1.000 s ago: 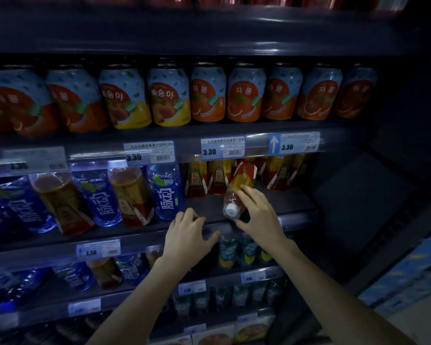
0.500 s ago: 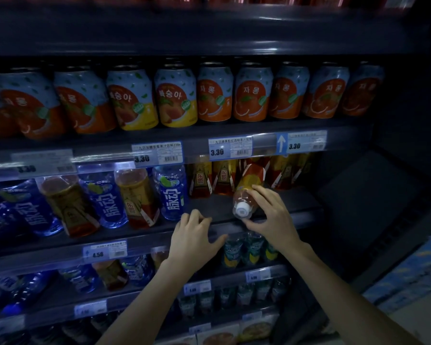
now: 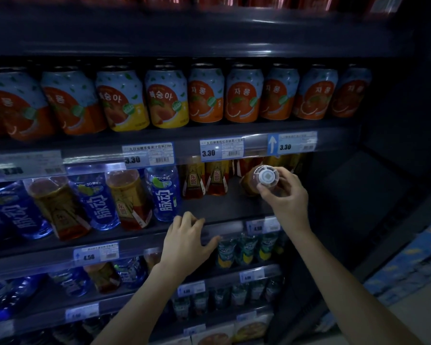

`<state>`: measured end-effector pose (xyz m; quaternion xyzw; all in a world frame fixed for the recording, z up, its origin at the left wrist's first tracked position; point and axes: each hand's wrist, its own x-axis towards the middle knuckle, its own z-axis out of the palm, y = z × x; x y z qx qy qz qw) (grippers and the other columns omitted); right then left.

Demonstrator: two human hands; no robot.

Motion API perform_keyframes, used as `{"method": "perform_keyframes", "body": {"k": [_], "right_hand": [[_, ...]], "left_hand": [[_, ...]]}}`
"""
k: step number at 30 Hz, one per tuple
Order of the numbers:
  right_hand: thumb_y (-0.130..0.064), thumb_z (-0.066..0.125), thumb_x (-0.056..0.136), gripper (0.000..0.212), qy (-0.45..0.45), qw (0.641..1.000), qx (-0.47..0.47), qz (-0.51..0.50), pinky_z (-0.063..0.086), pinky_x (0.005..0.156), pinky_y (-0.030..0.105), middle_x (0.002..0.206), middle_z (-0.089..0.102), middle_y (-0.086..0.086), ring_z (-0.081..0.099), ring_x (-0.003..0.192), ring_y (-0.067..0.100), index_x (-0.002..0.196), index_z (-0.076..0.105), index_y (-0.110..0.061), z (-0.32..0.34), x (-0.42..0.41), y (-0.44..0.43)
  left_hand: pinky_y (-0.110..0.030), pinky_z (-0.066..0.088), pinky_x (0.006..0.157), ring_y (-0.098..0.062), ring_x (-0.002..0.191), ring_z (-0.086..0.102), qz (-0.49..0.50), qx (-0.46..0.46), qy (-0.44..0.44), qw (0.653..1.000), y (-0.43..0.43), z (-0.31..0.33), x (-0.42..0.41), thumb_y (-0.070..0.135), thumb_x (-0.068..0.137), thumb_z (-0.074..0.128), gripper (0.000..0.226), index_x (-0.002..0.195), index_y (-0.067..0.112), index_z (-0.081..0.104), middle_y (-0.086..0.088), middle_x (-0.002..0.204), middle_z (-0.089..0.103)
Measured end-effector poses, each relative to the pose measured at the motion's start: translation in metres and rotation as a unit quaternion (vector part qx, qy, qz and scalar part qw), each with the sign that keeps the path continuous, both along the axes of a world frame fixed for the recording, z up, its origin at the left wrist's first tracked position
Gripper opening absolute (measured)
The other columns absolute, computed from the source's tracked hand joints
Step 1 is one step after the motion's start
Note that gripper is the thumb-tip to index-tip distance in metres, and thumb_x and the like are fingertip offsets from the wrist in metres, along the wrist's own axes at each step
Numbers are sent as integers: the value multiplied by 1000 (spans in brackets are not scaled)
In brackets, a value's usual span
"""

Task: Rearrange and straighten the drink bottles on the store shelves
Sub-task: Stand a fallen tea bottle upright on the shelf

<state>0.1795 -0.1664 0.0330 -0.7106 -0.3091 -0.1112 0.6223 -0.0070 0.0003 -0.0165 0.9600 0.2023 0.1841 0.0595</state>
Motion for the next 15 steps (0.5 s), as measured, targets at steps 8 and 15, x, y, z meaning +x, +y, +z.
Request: {"method": "perform_keyframes", "body": {"k": [8, 15], "right_hand": [[-45, 78, 71, 33, 22, 999, 32, -13, 55, 82, 31, 110, 63, -4, 62, 100, 8, 101, 64, -45, 14, -2, 12], [-58, 72, 69, 36, 49, 997, 34, -46, 46, 79, 12, 110, 58, -13, 55, 99, -7, 101, 57, -49, 15, 8, 34]], "left_hand": [[-37, 46, 86, -25, 103, 45, 3, -13, 10, 1000, 0, 2, -1, 67, 84, 47, 71, 129, 13, 58, -2, 112, 50], [-36, 46, 87, -26, 105, 45, 4, -18, 12, 1000, -3, 4, -2, 66, 85, 47, 71, 130, 12, 56, -3, 113, 50]]}}
